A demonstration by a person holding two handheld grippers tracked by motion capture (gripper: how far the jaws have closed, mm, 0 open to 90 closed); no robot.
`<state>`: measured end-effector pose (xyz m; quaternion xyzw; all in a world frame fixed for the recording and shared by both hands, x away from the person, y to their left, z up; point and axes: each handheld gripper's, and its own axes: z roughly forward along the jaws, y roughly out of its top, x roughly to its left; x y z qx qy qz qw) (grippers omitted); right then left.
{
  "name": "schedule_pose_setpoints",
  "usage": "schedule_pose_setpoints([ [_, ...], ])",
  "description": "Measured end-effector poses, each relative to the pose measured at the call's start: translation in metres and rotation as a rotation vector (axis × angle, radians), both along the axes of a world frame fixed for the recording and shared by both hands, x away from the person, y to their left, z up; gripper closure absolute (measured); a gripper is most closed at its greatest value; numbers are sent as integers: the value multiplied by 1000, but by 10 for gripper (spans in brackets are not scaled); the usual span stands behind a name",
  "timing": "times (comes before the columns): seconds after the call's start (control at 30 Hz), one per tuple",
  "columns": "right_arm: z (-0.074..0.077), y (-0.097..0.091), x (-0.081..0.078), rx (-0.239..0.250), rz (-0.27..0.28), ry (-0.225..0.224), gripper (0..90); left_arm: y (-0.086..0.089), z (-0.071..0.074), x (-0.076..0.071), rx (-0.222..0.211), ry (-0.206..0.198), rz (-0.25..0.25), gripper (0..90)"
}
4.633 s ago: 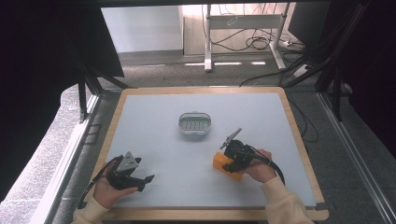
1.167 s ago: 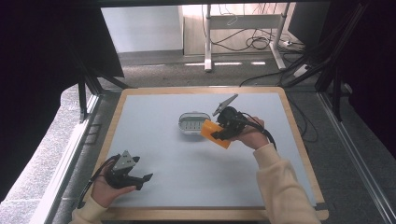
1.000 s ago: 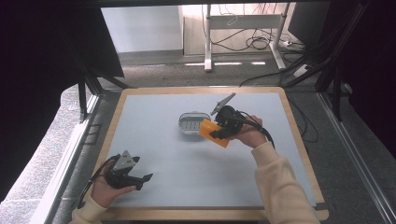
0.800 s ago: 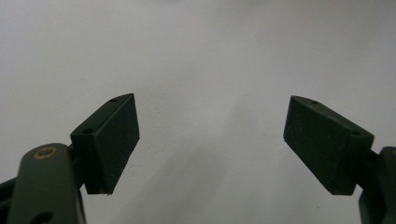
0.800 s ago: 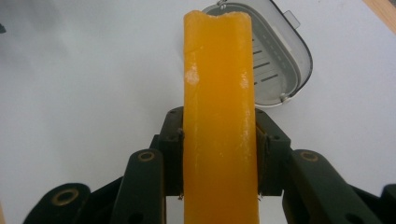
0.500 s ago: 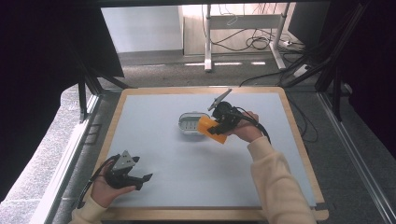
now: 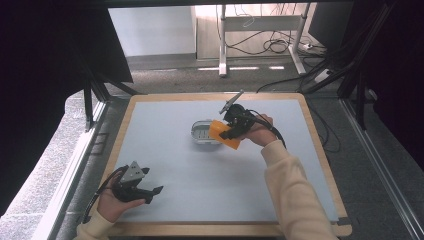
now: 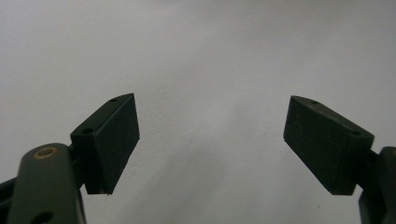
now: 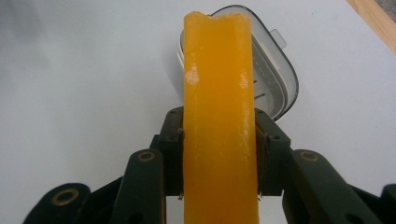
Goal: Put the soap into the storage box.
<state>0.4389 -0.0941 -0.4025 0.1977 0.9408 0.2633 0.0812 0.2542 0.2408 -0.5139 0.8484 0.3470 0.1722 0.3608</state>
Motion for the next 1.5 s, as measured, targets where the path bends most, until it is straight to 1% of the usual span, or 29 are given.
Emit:
schedule_pose_setpoints([
  [0.33, 2, 6, 9, -2, 7, -10, 617, 0, 0, 0, 0, -1, -2, 183],
  [0.47, 1, 9, 15, -4, 14, -3, 618, 1, 0, 0, -1, -3, -2, 183],
  [0.53, 1, 12, 18, 0, 13, 9, 617, 1, 0, 0, -2, -3, -1, 183],
  [0.73, 0, 19, 24, -11, 11, 10, 617, 1, 1, 0, 1, -1, -3, 185],
  [0.8, -1, 21, 26, -16, 23, 3, 617, 1, 1, 0, -3, -1, -1, 185],
  [0.93, -2, 24, 28, -18, 27, 5, 617, 1, 1, 0, -3, -1, 0, 185],
  [1.03, -3, 29, 30, -30, 38, 4, 618, 1, 1, 0, -3, -2, 2, 184],
  [1.23, -4, 35, 36, -28, 62, 0, 617, 0, 0, 1, -1, -1, 2, 184],
  [1.5, -8, 40, 45, -30, 73, 3, 618, 1, 1, 0, -4, -3, 1, 184],
])
